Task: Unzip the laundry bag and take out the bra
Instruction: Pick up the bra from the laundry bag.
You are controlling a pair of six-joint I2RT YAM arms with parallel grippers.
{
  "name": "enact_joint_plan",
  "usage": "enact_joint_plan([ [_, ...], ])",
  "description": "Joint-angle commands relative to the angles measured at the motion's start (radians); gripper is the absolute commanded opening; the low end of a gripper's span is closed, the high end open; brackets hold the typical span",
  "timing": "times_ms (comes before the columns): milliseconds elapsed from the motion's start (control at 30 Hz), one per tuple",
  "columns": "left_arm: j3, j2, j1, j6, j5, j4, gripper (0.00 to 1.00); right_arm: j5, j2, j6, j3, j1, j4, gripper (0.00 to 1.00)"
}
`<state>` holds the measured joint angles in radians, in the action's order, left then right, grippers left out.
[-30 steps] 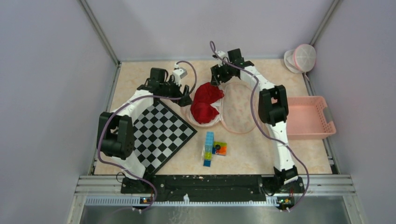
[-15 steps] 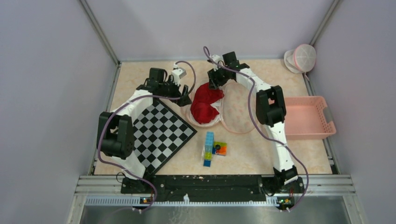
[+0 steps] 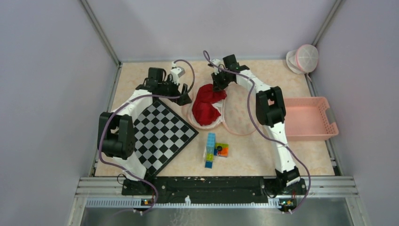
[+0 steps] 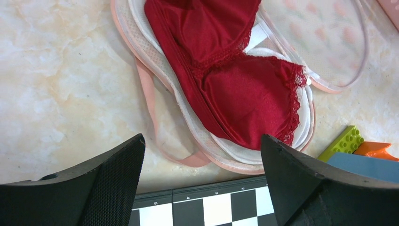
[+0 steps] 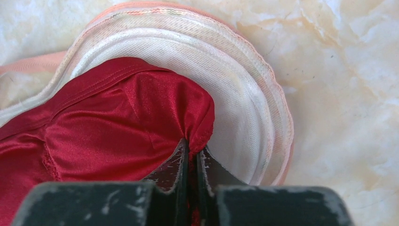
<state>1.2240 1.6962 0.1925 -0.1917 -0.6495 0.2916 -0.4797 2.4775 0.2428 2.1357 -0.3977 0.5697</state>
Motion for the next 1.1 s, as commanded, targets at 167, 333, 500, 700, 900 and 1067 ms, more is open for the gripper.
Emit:
enact_joint_plan([
  [167,0.098,0.041,-0.011,0.023,-0.055,-0.058,0.96,-0.025,-0.206,-0.088,0.022,-0.012,0.015,0.00],
  [333,0.109,0.047,-0.011,0.025,-0.065,-0.074,0.96,-0.054,-0.349,-0.199,-0.059,-0.004,-0.049,0.00],
  [500,0.117,0.062,-0.011,0.047,-0.063,-0.098,0.96,-0.062,-0.471,-0.288,-0.142,0.018,-0.087,0.00],
  [700,0.139,0.078,-0.011,0.075,-0.065,-0.115,0.99,-0.073,-0.618,-0.351,-0.236,0.058,-0.148,0.00],
  [900,0.169,0.100,-0.011,0.087,-0.045,-0.122,0.99,-0.080,-0.735,-0.401,-0.266,0.127,-0.128,0.00],
  [1067,0.200,0.125,-0.012,0.095,-0.035,-0.124,0.99,-0.084,-0.860,-0.385,-0.328,0.217,-0.086,0.00],
])
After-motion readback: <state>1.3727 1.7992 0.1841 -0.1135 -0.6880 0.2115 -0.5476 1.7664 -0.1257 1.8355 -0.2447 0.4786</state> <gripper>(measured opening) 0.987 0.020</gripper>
